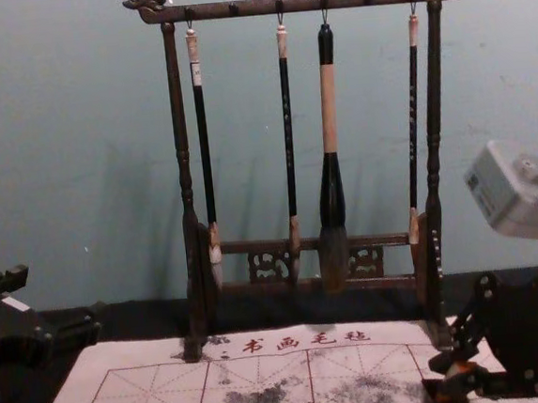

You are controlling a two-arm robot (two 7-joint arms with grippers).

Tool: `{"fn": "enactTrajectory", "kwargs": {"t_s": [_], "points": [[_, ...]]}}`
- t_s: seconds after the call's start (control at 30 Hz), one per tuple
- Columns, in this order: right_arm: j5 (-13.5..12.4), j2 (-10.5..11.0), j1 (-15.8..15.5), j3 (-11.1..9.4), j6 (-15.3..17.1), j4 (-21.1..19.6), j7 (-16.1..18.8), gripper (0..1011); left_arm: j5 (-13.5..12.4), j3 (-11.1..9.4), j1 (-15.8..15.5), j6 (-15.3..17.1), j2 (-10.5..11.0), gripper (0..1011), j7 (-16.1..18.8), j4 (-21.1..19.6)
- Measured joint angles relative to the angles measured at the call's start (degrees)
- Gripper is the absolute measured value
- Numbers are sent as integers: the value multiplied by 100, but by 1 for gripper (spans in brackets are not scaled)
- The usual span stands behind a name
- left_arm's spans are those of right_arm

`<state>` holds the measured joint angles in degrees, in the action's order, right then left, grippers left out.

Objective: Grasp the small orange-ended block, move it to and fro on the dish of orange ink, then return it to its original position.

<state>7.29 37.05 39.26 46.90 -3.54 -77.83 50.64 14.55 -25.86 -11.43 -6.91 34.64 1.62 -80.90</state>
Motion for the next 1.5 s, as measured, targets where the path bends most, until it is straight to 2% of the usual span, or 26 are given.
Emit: {"fn": "enactTrajectory", "kwargs": {"t_s": [0.6, 0.87, 1.27, 1.5], "points": [[0, 0, 0, 0, -1, 0, -1, 136, 0, 0, 0, 0, 0, 1001, 0, 0], [-175, 14, -60, -104, 166, -162, -68, 135, 0, 0, 0, 0, 0, 1001, 0, 0], [-253, 132, -154, -190, 268, -426, -128, 136, 0, 0, 0, 0, 0, 1001, 0, 0], [-409, 203, -189, -260, 369, -567, -53, 136, 0, 0, 0, 0, 0, 1001, 0, 0]]}}
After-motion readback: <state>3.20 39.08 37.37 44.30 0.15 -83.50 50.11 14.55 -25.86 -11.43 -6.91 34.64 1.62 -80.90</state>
